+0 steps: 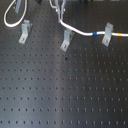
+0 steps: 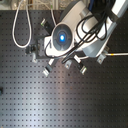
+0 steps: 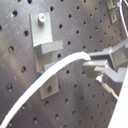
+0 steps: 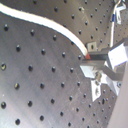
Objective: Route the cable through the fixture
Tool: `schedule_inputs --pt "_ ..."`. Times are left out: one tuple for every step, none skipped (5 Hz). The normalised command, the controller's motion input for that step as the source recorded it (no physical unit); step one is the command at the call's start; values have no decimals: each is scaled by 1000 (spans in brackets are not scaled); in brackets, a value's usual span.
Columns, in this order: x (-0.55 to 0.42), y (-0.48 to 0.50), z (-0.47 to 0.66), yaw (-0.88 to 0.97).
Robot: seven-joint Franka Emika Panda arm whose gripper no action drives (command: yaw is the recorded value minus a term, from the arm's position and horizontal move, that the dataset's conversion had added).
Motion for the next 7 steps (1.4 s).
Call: schedule_inputs --pt "213 111 2 0" --pt "278 61 64 486" --pt "166 33 21 511" --pt "251 -44 3 429" --pt "209 -106 3 86" --pt "-4 -39 4 -100" --pt "216 -56 4 254"
